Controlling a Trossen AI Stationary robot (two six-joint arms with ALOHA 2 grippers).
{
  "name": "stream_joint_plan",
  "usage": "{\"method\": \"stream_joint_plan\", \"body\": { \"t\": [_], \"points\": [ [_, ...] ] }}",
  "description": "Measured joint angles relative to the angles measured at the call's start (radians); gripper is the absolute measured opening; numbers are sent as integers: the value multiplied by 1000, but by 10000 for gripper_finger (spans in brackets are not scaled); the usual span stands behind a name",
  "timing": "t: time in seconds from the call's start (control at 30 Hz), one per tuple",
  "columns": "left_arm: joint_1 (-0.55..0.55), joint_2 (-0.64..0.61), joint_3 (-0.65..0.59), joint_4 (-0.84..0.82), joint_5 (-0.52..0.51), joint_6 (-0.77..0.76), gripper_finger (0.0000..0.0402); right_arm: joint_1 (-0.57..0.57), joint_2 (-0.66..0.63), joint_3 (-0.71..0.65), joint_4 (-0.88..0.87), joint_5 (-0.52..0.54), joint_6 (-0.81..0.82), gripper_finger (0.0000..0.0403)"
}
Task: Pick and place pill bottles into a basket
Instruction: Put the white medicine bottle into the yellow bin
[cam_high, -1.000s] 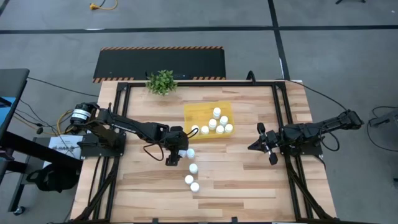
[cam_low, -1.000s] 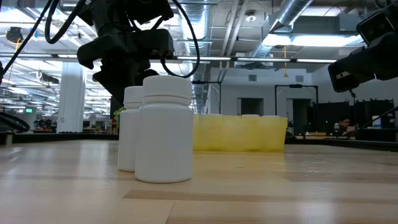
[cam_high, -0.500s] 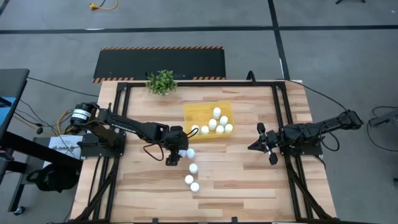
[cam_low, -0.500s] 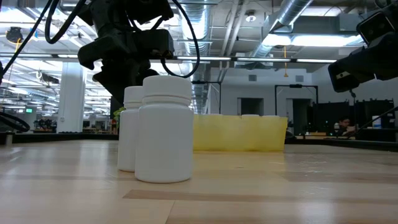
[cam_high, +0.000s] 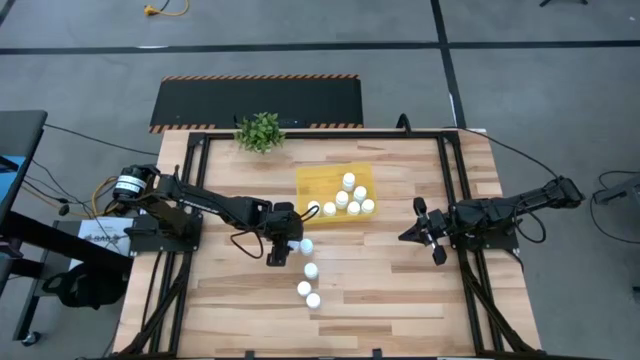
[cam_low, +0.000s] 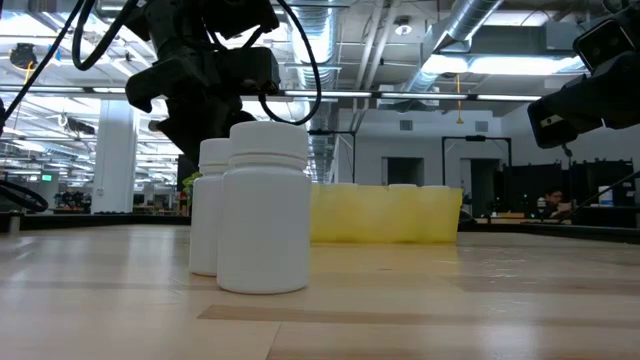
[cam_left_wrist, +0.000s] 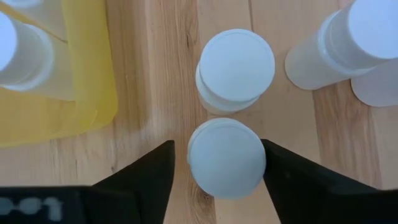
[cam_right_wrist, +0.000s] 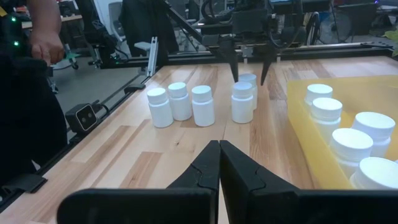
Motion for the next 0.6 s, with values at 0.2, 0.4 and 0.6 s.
{"method": "stream_joint_plan", "body": {
  "t": [0.2,0.4,0.6],
  "points": [
    [0,0,0,0,0,0,190,0,0,0,0,0,0,1],
    [0,0,0,0,0,0,163,0,0,0,0,0,0,1],
    [0,0,0,0,0,0,159,0,0,0,0,0,0,1]
  ]
}}
